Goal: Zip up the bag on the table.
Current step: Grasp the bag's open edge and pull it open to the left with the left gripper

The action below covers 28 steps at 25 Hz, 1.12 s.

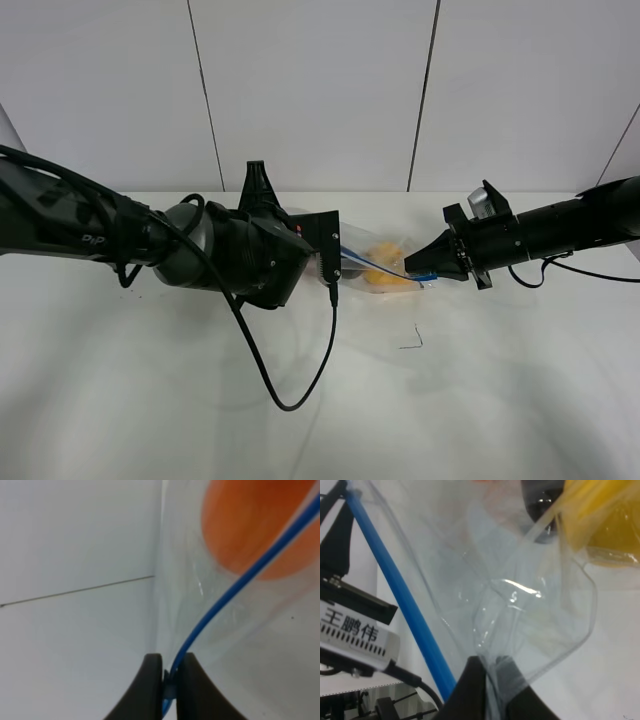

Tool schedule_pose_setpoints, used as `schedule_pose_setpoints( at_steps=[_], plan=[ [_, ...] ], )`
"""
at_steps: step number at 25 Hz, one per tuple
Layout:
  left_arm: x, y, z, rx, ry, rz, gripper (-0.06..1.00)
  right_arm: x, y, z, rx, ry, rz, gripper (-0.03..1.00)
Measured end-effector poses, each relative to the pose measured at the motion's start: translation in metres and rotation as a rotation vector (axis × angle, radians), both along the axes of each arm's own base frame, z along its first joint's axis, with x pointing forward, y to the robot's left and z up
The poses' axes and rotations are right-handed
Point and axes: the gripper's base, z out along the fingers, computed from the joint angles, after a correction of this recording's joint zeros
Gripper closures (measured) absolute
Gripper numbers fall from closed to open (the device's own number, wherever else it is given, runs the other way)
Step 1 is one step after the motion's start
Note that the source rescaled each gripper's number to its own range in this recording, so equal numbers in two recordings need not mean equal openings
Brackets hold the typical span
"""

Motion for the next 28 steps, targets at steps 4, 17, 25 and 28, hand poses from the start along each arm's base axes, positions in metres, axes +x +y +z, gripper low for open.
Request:
schedule_pose_setpoints(
  at_steps=[4, 17, 25, 28],
  plan=[
    [0.006, 0.007, 0.0, 0.001, -0.002, 0.011, 0.94, 0.0, 0.0, 0.0, -0.001, 0.0, 0.003, 0.97],
    [0.02, 0.026, 0.0, 0.004, -0.003, 0.068, 0.94, 0.0, 0.0, 0.0, -0.006, 0.0, 0.008, 0.97],
    [0.026, 0.036, 0.0, -0.001, 0.001, 0.091, 0.94, -0.001, 0.0, 0.0, -0.003, 0.001, 0.01, 0.97],
    [0.026, 0.036, 0.0, -0.002, 0.002, 0.089, 0.94, -0.001, 0.0, 0.0, -0.003, 0.001, 0.01, 0.97]
  ],
)
